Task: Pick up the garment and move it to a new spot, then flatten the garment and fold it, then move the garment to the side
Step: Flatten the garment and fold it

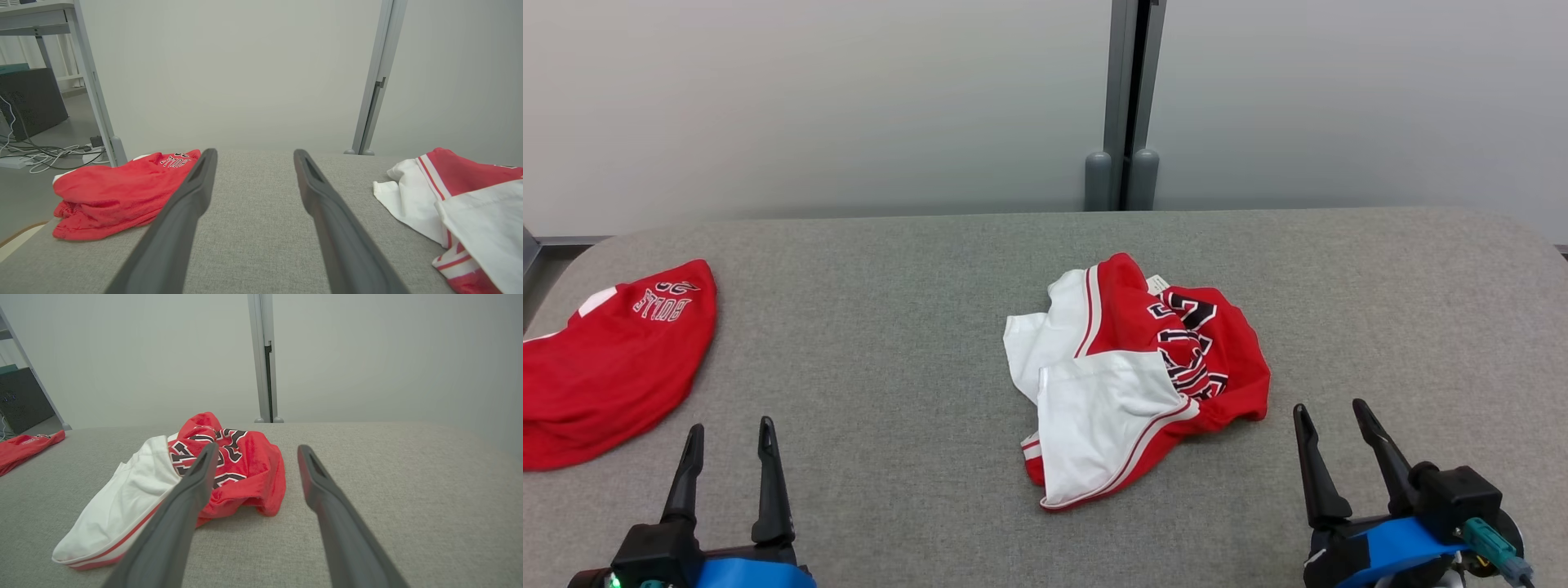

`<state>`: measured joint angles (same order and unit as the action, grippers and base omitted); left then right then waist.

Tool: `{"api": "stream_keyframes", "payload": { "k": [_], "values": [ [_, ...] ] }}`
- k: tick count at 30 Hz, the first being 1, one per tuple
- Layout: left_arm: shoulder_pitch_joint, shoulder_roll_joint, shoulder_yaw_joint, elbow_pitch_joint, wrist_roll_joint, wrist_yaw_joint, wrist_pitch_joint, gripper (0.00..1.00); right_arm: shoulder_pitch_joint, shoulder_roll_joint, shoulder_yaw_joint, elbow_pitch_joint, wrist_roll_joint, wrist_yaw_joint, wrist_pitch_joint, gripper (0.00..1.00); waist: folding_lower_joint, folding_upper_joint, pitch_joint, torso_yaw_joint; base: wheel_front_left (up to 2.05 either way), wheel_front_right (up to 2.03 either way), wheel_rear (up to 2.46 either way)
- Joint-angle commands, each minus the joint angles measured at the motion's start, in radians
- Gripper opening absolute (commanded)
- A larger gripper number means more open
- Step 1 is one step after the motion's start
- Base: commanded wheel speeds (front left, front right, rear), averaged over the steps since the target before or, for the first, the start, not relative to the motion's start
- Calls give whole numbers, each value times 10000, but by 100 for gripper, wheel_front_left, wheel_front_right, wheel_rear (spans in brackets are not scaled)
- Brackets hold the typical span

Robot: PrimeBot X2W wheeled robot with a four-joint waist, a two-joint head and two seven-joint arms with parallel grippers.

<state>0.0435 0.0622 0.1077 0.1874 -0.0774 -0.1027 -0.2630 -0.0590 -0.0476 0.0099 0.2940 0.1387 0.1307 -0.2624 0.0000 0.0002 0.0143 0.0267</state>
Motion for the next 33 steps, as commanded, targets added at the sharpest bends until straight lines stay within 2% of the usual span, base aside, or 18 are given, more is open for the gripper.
{"api": "stream_keyframes", "payload": {
  "k": [1, 4, 9, 13, 18, 23, 27, 33],
  "values": [
    [-126, -5, -8, 20, 92, -34, -26, 100, -26, -51, 13, -6, -14, 1, -38, 100, 0, -2, -12, -5, 0, 0, 0],
    [-208, -41, -160, 116, 58, -89, -26, 100, -52, -51, 33, -3, -10, 1, -38, 100, 0, -2, -20, -20, 0, 0, 0],
    [-588, -74, -969, 452, -146, -226, -27, 100, -120, -51, 107, 41, 1, 1, -38, 100, 0, -2, -5, -86, 0, 0, 0],
    [-1094, -75, -2624, 941, -497, -307, -27, 100, -224, -49, 254, 31, 25, 1, -38, 100, 0, -2, 98, -269, 0, 0, 0],
    [-1801, 322, -4931, 1605, -1133, -275, -25, 100, -344, -51, 279, 25, 100, 1, -38, 100, 0, -2, 271, -613, 0, 0, 0],
    [-2257, 600, -6415, 2622, -1755, -276, -27, 100, -416, -52, 320, 9, 134, 1, -38, 100, 0, -2, 481, -1066, 0, 0, 0],
    [-2452, 671, -6827, 3563, -2047, -277, -27, 100, -457, -52, 293, -51, 194, 1, -38, 100, 0, -2, 655, -1393, 0, 0, 0],
    [-2604, 658, -6792, 4603, -1918, -201, -27, 100, -516, -49, 333, -126, 224, 1, -38, 100, 0, -2, 876, -1683, 0, 0, 0]
  ]
}}
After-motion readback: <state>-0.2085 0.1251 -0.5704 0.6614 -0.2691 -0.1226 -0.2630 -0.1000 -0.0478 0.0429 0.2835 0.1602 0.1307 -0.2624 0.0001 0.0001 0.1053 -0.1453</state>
